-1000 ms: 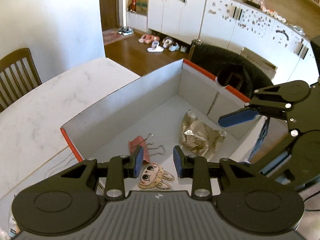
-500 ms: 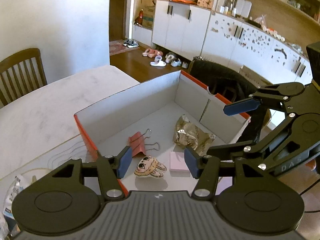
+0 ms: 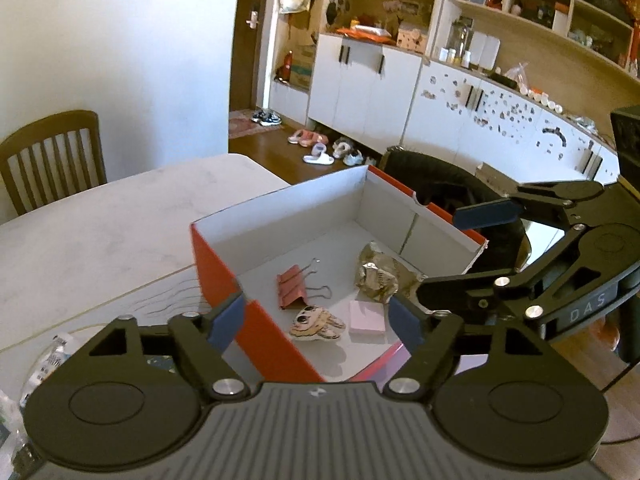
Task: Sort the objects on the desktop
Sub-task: 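Withdraw both tools from the box back toward the table items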
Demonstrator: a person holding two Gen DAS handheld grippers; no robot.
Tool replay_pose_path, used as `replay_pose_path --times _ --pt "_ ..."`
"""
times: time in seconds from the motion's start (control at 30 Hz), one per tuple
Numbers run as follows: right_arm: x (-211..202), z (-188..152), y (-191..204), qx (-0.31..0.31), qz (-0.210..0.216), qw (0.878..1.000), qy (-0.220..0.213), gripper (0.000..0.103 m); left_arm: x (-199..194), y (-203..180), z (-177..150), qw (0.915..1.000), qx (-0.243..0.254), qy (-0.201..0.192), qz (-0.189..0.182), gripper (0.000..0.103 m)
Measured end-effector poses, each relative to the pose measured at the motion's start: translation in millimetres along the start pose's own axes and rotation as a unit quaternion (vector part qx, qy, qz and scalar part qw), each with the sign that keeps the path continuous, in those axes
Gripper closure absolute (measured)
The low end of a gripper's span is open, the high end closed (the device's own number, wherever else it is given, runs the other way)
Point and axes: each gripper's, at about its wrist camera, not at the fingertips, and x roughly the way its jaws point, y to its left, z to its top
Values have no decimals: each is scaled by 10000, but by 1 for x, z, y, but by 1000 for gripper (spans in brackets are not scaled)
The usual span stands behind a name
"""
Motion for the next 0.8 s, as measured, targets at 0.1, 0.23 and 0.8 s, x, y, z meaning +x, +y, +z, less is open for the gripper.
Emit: replay_pose_path --times 0.1,0.23,0.8 --pt "-1 -1 13 49 -55 10000 -43 2 -11 11 -6 9999 -45 -114 4 12" --pt "0 -1 28 153 -113 9998 -103 1 -26 28 -16 9996 -91 -251 95 0" --pt "29 10 119 383 -266 9987 -215 1 -101 119 -66 9967 -290 -561 518 0"
